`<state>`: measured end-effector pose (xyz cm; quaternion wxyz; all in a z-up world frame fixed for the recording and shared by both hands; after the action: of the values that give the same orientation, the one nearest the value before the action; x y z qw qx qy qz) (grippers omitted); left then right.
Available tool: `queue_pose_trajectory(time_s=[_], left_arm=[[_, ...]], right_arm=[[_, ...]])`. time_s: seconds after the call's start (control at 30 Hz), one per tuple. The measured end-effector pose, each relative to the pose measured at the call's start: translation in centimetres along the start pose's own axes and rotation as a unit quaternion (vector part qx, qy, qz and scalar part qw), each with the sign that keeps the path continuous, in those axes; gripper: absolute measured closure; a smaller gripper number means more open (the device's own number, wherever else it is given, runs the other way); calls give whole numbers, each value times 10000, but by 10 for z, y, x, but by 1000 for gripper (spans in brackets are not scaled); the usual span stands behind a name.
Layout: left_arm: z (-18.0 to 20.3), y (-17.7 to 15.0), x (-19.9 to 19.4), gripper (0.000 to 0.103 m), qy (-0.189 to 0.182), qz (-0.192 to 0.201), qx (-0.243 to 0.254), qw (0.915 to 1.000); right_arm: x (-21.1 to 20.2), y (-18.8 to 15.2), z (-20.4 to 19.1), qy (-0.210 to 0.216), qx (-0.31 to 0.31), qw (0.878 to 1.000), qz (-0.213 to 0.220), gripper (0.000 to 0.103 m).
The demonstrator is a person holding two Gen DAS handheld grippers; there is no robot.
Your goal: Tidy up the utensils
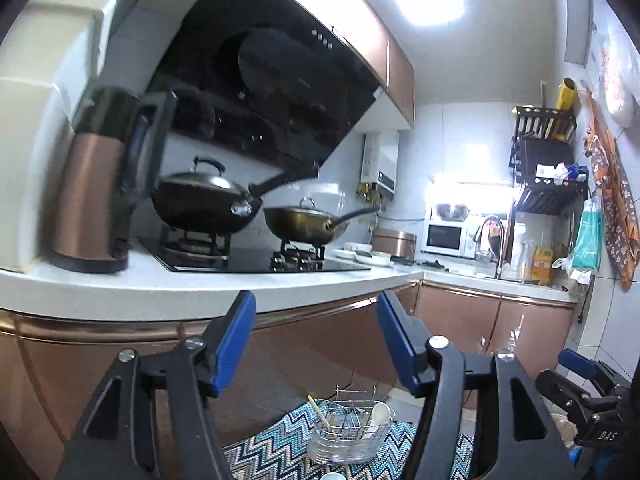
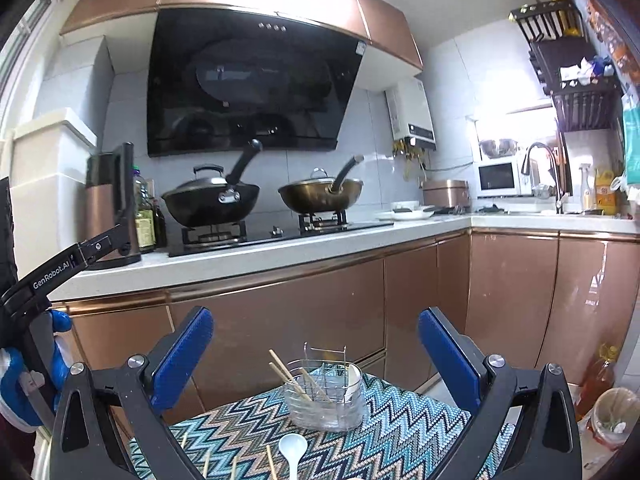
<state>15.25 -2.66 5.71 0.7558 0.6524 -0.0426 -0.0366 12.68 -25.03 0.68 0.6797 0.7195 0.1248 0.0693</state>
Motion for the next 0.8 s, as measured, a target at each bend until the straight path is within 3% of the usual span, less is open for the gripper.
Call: queue_pose_trajectory(time_s=[0.4, 0.8], left_arm=[[-10, 13, -71, 32, 130, 131, 147, 9997], [-20, 7, -105, 31, 141, -305, 151, 9993]], right_arm=[[-57, -5, -43, 205, -1, 9997, 124, 0], [-88, -8, -84, 442, -262, 9987, 24, 0]])
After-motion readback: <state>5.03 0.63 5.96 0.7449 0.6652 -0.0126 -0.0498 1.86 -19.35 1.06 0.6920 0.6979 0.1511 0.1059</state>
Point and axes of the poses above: each gripper's, at about its wrist camera, not at the fingertips, and x roughly the way its jaws point, z to its right, y to its top, the point moved 3 cm from there along x, roughly the way its jaws point, and after that the axes turned 7 degrees about y, right-handed, at the moved point
